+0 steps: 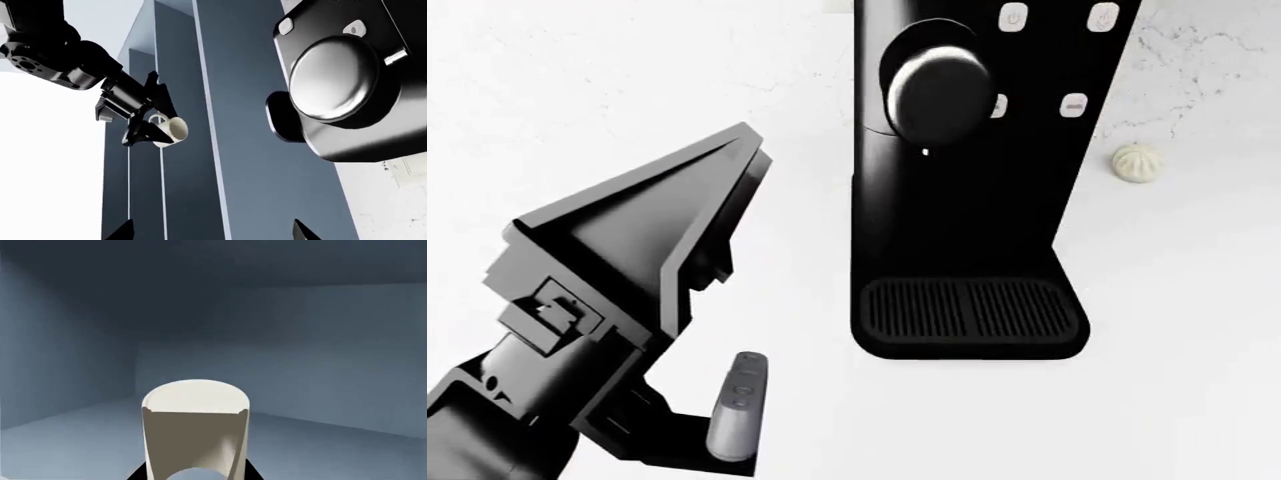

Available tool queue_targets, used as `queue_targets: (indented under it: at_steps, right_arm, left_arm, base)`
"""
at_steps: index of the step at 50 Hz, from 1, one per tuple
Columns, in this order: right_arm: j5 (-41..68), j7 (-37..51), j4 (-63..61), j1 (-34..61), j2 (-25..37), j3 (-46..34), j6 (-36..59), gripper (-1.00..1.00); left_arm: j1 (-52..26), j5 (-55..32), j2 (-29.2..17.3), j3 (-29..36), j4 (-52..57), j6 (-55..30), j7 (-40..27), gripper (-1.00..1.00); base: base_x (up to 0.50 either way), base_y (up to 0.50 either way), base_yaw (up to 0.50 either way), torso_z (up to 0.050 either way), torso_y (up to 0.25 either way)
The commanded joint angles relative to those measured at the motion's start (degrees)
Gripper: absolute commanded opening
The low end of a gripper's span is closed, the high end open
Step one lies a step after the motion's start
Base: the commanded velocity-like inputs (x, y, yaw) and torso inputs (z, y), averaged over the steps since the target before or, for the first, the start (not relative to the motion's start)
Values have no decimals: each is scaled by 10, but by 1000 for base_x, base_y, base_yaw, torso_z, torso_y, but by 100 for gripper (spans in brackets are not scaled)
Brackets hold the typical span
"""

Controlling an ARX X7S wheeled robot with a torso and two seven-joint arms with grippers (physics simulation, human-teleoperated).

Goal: A wet mug is on the counter and needs to be dried. Pick it up and place it upside down in the open cabinet.

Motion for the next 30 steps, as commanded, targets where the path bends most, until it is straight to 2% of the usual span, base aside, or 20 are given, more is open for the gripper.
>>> queue_targets:
  at_steps: [1, 9, 22, 30]
  right_arm:
    - [-295, -88, 92, 9, -76, 146, -48, -100]
    - [-331, -64, 157, 9, -84, 167, -96, -100]
    - [-332, -42, 244, 8, -88, 167, -163, -100]
    - [-326, -34, 250, -14, -86, 153, -181, -100]
  left_arm:
    - [3, 2, 6, 0, -4, 0, -2, 100]
    - [7, 4, 5, -2, 0, -3, -2, 100]
    - [10, 4, 8, -3, -2, -3, -6, 100]
    - [13, 5, 9, -2, -4, -2, -7, 100]
  base:
    - [0, 0, 0, 0, 0]
    - [0, 0, 0, 1, 0]
    - [0, 0, 0, 0, 1]
    - [0, 0, 0, 0, 0]
